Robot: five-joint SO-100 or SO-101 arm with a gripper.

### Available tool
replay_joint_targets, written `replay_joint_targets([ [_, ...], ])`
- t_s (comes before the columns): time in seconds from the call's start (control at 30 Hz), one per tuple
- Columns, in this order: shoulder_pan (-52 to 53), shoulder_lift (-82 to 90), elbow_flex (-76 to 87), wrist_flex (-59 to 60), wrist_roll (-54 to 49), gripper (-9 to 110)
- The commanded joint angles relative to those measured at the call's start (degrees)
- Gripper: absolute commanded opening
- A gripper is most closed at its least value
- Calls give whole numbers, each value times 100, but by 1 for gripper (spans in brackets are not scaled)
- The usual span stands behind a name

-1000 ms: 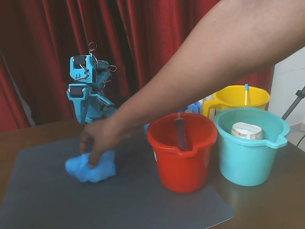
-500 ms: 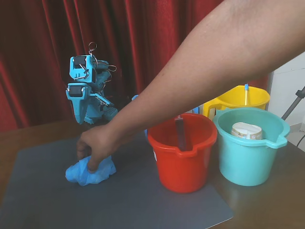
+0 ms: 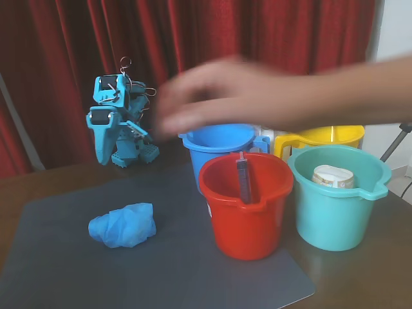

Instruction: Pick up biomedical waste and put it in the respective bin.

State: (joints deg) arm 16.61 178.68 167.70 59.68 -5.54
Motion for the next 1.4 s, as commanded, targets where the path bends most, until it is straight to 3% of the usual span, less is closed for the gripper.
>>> replay_joint_targets([
  [0.0, -431, -35, -448, -26, 35, 23],
  [0.1, -826, -79, -870, 211, 378, 31],
  [0.37, -984, -2426, -2927, 896, 519, 31],
  [0.77, -984, -8437, -9360, 3955, -211, 31],
  [0.9, -984, -9861, -10837, 4570, -220, 31],
  [1.07, -984, -11180, -11461, 4588, -237, 34],
  [1.2, -984, -11276, -11382, 4667, -352, 47],
  [1.37, -984, -11276, -11355, 5115, -387, 51],
])
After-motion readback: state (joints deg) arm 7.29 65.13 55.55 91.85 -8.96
